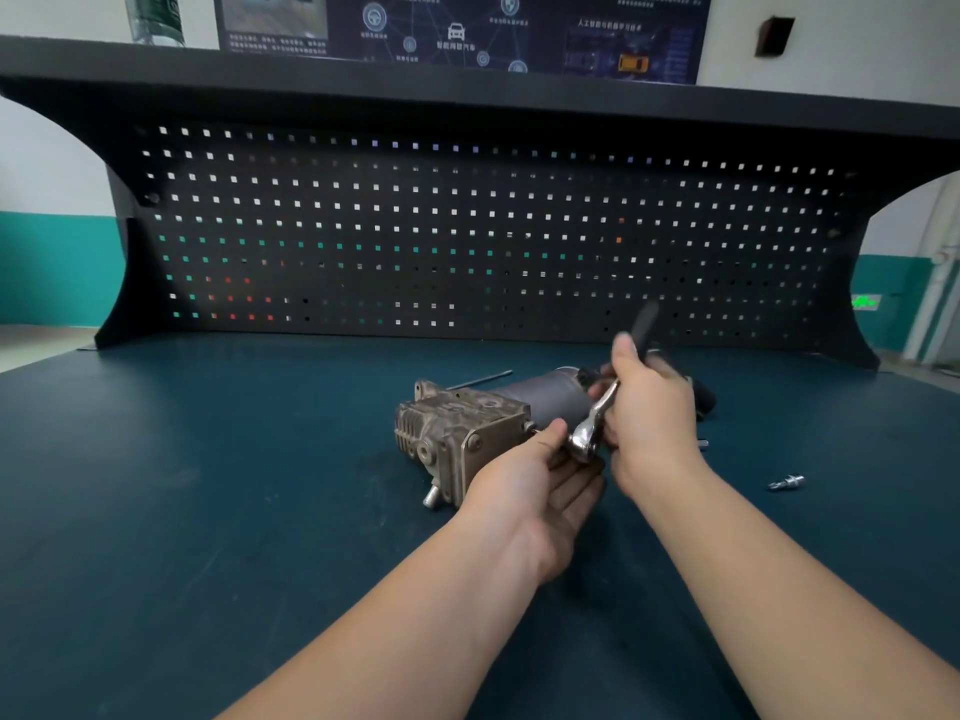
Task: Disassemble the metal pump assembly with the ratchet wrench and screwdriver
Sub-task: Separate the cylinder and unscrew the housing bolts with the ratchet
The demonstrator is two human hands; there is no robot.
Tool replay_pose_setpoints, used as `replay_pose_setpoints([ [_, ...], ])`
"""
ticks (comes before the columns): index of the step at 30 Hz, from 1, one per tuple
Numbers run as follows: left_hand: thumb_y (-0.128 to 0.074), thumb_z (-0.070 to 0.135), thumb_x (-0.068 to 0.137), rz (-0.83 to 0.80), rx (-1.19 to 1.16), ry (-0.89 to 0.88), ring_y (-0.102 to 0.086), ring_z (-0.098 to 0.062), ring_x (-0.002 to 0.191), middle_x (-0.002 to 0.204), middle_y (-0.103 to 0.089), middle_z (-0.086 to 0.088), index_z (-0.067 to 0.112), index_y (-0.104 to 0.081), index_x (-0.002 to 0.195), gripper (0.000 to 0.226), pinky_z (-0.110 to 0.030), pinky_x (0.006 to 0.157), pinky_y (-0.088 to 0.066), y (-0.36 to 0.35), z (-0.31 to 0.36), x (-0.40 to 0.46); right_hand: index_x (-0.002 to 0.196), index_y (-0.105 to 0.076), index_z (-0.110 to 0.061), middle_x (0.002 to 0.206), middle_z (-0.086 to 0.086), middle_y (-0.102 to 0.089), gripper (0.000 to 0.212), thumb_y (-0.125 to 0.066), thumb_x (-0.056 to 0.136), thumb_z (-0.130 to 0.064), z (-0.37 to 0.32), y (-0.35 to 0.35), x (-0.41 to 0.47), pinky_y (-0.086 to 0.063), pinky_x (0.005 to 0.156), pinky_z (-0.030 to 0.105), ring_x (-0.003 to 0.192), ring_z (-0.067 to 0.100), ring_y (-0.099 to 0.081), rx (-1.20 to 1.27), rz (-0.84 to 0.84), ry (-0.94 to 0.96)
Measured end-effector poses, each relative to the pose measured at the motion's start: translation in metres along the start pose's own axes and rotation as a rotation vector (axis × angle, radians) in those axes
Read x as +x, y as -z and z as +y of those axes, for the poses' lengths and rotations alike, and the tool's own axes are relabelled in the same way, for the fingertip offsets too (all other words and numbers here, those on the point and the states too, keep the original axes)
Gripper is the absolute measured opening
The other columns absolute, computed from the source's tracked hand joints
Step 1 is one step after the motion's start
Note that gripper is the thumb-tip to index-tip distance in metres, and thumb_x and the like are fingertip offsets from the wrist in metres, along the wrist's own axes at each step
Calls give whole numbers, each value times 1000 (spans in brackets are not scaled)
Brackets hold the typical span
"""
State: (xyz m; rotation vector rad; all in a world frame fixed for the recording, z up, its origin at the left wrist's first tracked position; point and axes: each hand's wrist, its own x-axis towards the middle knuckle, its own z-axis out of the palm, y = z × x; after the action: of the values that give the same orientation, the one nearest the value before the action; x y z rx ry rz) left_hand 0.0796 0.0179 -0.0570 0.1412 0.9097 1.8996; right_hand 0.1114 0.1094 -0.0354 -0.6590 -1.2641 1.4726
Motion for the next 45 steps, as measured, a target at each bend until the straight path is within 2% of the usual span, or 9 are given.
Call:
replay_pose_setpoints([
  [4, -60, 15, 90, -7, -3, 18, -67, -17, 56, 63, -69, -9, 5, -65, 73, 20, -27, 56, -57, 0, 2, -2, 67, -46, -25, 53, -13, -47, 29, -56, 91, -36, -7, -3, -23, -34, 51, 19, 51, 2, -42, -392, -334, 823],
  [7, -59, 15, 90, -18, -25, 66, -66, -17, 61, 65, -68, -7, 5, -66, 74, 20, -27, 68, -56, 3, 7, -4, 73, -49, -18, 55, -13, -43, 28, -53, 89, -40, -5, -6, -31, -35, 50, 19, 54, 6, -44, -539, -454, 1025],
  [12, -56, 8, 92, 5, -58, 15, -65, -19, 45, 56, -67, -12, 2, -61, 81, 13, -29, 44, -55, 1, 6, -2, 67, -49, -21, 50, -7, -50, 31, -55, 92, -39, 0, -7, -22, -39, 50, 28, 48, 8, -46, -251, -108, 598],
  [16, -57, 9, 92, -1, -61, 18, -67, -25, 68, 73, -69, -17, -4, -61, 94, 14, -34, 60, -58, 1, 3, 2, 73, -52, -16, 59, 0, -54, 27, -52, 96, -30, 6, 0, 2, -31, 35, 16, 29, 5, -39, 143, 132, -269],
  [18, -58, 12, 92, 25, -65, 22, -64, -23, 74, 81, -67, -16, -3, -61, 97, 16, -32, 69, -54, 1, 1, 2, 75, -49, -15, 62, 1, -48, 26, -47, 99, -26, 11, 4, 6, -20, 27, 12, 22, 2, -29, 172, 99, -445],
  [32, -57, 14, 93, 39, -206, -29, -62, -23, 90, 83, -66, -11, 2, -63, 93, 13, -32, 81, -48, -1, -2, 0, 72, -53, -11, 48, 0, -51, 34, -53, 96, -35, -4, 7, 8, -23, 29, 14, 24, 5, -32, -20, 52, -238],
  [37, -56, 19, 92, -43, -33, 13, -66, -19, 77, 76, -70, -10, 6, -64, 82, 18, -28, 69, -52, -5, -6, -4, 67, -55, -12, 38, -5, -44, 38, -51, 96, -36, -14, 12, 13, -38, 57, 29, 45, 13, -41, -36, 41, -184],
  [41, -53, 22, 95, -30, 78, -58, -65, -16, 73, 74, -69, -7, 7, -63, 78, 25, -25, 66, -52, -3, -1, 0, 69, -48, -12, 37, -4, -34, 38, -51, 96, -39, -26, 25, 19, -32, 34, 16, 31, 9, -36, 89, -267, -394],
  [45, -49, 25, 97, -42, 151, -128, -66, -12, 70, 69, -71, -3, 7, -64, 78, 30, -24, 65, -51, -1, 1, 1, 80, -62, -10, 45, -6, -31, 29, -72, 72, -36, -30, 36, 12, -25, 29, 13, 31, 3, -28, -243, -667, -517],
])
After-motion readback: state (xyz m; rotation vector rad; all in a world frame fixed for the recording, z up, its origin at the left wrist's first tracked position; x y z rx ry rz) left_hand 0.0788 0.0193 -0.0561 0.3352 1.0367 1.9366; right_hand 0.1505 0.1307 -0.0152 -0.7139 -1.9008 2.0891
